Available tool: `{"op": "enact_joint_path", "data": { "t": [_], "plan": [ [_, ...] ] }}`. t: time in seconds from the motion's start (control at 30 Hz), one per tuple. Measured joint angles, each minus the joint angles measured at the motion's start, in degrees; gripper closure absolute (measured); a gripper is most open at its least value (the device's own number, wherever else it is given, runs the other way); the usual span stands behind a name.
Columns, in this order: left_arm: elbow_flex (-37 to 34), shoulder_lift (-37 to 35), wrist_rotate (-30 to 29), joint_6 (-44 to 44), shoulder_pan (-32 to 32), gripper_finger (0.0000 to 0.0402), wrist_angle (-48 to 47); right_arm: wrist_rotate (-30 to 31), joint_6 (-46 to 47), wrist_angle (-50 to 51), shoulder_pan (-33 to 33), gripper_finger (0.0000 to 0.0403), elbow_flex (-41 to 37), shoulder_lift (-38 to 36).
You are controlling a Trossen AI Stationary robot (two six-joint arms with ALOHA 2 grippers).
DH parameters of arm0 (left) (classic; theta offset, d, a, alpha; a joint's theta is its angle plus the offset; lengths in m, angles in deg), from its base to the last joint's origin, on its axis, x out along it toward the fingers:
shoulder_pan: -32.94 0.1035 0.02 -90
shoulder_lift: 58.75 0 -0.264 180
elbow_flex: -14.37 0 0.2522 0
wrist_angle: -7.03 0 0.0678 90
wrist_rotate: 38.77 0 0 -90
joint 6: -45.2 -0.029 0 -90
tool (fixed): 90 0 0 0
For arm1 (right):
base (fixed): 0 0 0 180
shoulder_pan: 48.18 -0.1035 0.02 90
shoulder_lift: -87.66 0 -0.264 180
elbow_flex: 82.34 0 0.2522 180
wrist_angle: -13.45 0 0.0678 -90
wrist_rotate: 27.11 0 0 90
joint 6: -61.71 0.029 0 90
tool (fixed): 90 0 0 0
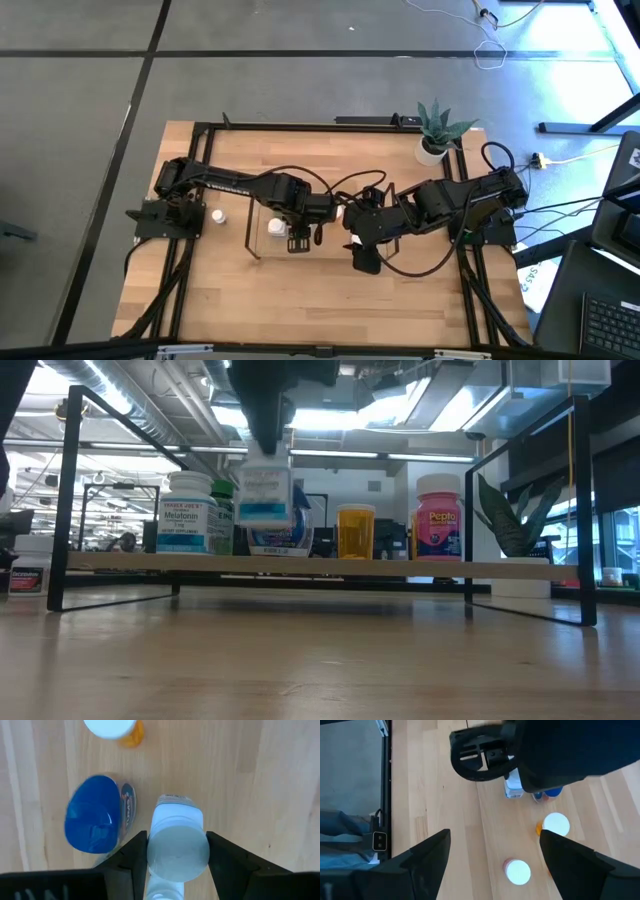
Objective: Pick and place medicine bottles onto shelf by color
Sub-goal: Put the big white pill bottle on the shelf
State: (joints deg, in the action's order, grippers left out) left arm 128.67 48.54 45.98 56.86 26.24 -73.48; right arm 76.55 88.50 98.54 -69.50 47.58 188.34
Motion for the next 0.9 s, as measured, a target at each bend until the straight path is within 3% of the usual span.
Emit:
{"op": "enact_joint_path", "data": {
  "t": [0.17,0.9],
  "plan": [
    [-2.95,0.02,-0.15,0.12,-0.17,0.0244,1.93,-0.03,0.02,-0.45,0.02,0.0095,-0.02,0.0],
    [-3.09,0.02,-2.76,1.88,-0.5,0.0244,2.71,-0.01,-0.11,-0.43,0.0,0.0095,-0.02,0.0]
  ]
}}
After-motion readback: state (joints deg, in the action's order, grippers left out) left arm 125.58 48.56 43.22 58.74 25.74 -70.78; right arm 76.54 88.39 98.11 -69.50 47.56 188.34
